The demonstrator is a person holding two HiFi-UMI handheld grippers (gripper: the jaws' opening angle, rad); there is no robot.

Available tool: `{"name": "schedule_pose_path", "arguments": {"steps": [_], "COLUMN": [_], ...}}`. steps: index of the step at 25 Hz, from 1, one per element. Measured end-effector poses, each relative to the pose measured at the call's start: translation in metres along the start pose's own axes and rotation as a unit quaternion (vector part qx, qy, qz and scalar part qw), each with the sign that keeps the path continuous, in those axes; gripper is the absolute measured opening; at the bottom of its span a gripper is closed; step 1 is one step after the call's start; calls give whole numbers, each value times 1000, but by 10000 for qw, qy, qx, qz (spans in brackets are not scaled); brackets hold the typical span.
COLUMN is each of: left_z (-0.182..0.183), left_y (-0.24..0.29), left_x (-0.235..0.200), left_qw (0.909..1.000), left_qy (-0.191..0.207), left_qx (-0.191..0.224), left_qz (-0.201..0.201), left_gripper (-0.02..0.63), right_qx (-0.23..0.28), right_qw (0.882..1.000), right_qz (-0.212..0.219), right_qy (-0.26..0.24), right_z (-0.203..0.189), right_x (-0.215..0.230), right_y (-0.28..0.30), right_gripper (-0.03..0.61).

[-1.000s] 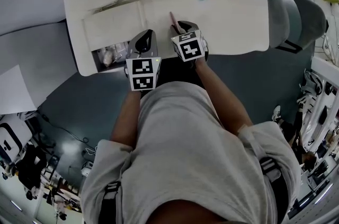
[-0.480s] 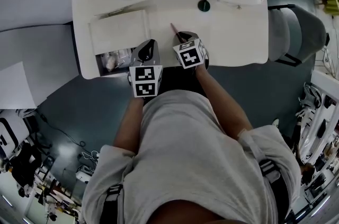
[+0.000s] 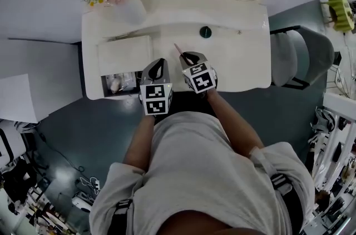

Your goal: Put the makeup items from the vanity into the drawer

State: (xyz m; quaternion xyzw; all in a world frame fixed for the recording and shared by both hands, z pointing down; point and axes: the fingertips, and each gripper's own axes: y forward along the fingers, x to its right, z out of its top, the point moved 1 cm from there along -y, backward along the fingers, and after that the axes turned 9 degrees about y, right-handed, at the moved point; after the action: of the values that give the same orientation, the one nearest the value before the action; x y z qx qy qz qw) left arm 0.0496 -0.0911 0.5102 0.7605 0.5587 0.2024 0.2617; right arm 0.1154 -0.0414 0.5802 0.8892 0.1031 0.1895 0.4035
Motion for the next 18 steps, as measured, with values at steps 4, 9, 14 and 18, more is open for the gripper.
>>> {"name": "schedule_pose_path", "arguments": {"steps": [4, 9, 14, 18], "left_z": [15, 31, 43, 38], "left_y": [3, 4, -2, -17], "left_x": [5, 9, 4, -14], "left_qw": [9999, 9992, 9972, 9925], "left_qy": [-69, -185, -370, -624], "left_qx": [114, 228, 362, 418], "left_qz": [92, 255, 535, 962], "left_gripper": [3, 3, 3, 3], "right_qx": [336, 618, 698, 651], "right_qw": [9991, 9963, 9925, 9869], "right_qz": [221, 482, 782, 1116], "right_qy": [-132, -344, -629, -965], "right_z": [21, 43, 60, 66], "right_x": [-1, -5, -15, -36], "right_y": [-19, -37, -44, -38], "right_gripper": [44, 44, 44, 44]}}
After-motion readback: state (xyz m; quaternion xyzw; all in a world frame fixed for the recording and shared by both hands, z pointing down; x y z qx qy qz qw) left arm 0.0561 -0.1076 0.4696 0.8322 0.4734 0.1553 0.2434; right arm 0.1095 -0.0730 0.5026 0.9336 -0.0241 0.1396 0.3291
